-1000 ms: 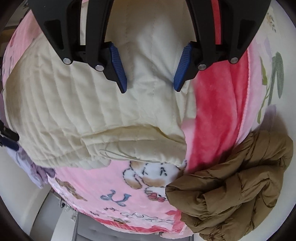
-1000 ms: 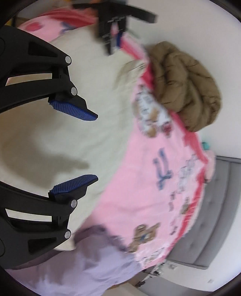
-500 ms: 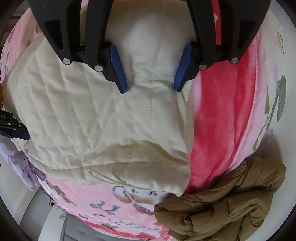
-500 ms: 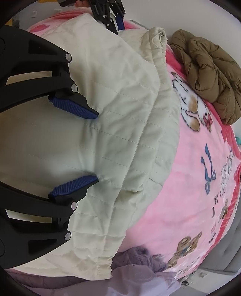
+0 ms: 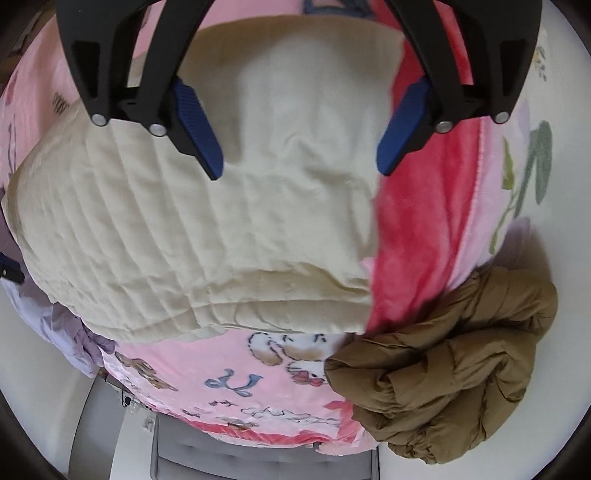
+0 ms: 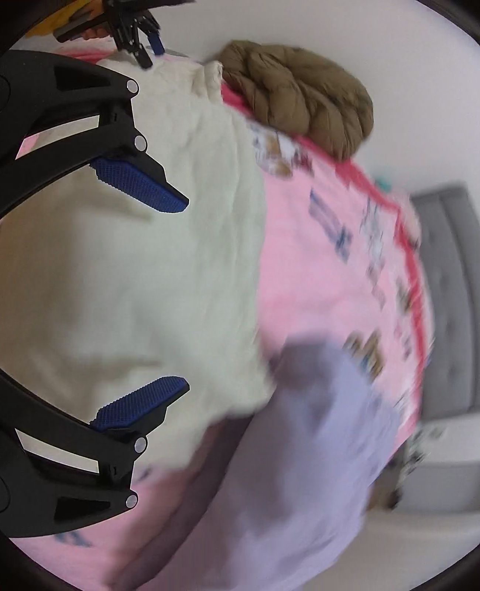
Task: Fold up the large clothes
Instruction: 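Move both grippers to the edge of the folded cream jacket, then close both grippers on the folded jacket edge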
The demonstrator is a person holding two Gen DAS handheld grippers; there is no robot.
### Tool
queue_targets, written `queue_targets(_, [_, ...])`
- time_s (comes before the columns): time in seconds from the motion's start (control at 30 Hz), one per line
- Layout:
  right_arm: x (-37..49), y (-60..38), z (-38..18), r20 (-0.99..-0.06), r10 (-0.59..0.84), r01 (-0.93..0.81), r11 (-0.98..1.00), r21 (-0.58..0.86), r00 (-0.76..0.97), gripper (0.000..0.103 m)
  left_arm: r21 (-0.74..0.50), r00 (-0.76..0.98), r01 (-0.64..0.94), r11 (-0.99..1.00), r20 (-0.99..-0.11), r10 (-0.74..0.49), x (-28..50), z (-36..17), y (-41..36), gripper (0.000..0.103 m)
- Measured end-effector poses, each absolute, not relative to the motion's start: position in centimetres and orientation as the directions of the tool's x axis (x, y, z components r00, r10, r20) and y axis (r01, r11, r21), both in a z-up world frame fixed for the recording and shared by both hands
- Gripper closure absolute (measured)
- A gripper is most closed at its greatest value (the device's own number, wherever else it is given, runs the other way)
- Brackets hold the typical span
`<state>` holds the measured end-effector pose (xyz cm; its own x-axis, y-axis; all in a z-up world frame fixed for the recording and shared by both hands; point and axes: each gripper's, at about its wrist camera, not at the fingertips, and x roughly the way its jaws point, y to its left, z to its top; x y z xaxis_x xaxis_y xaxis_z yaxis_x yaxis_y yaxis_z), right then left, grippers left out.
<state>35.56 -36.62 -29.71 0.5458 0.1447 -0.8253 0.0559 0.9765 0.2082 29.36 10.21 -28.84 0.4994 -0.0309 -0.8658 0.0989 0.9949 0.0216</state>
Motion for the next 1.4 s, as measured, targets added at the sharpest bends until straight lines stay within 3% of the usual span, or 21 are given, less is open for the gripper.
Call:
queue_targets(0.13, [36.2, -40.5, -32.3, -0.897, 0.123, 0.083, 0.981, 0.174, 0.425, 0.017, 0.035, 0.483, 0.063, 0.997, -0.876, 0.0, 29.3, -28.9, 13.0, 0.015])
queue_targets(0.27, [37.4, -43.0, -34.8, -0.942, 0.075, 0.082, 0.991, 0.107, 0.328, 0.016, -0.055, 0.429, 0.054, 0.997, -0.9, -0.073, 30.4, -30.1, 15.2, 0.011])
queue_targets(0.33, [37.9, -43.8, -35.5, -0.947, 0.1, 0.09, 0.987, 0.133, 0.305, 0.01, -0.058, 0.407, 0.07, 0.996, -0.91, -0.082, 31.2, -30.7, 15.4, 0.01])
queue_targets(0.53, [39.0, -44.5, -38.3, -0.967, 0.147, 0.072, 0.984, 0.165, 0.209, 0.008, -0.055, 0.37, 0.078, 0.995, -0.926, -0.08, 32.1, -32.1, 17.2, 0.007])
queue_targets(0.67, [39.5, -45.1, -40.7, -0.963, 0.229, 0.143, 0.958, 0.248, 0.14, 0.008, -0.147, 0.308, 0.08, 0.986, -0.937, -0.165, 32.9, -33.5, 18.5, 0.004])
queue_targets(0.93, [39.4, -44.4, -40.0, -0.955, 0.248, 0.052, 0.964, 0.26, 0.165, 0.008, -0.211, 0.25, 0.173, 0.962, -0.935, -0.25, 35.4, -34.3, 17.4, 0.004])
queue_targets(1.4, [40.4, -46.4, -38.9, -0.886, 0.428, 0.093, 0.889, 0.448, 0.18, 0.015, -0.511, 0.068, 0.191, 0.838, -0.845, -0.531, 39.0, -35.6, 16.6, 0.007])
